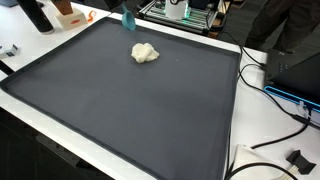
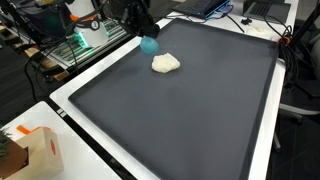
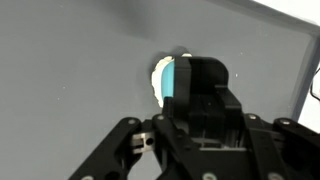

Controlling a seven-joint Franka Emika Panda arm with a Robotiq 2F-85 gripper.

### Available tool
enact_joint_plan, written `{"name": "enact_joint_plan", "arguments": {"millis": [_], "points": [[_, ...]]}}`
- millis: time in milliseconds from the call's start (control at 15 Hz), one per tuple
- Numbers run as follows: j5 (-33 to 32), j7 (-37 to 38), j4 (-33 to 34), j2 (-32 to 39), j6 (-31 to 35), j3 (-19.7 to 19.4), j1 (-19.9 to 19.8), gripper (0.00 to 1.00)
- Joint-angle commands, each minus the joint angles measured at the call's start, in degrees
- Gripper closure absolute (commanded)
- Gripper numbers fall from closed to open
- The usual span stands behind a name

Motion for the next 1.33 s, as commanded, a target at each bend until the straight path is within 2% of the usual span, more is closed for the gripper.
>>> {"name": "enact_joint_plan", "arguments": {"millis": [0, 1267], "points": [[-3.9, 4.6, -2.4, -3.3, 2.0, 0.8, 1.4, 0.75], [-13.6, 14.5, -5.1, -10.7, 7.0, 3.6, 5.2, 0.75]]}}
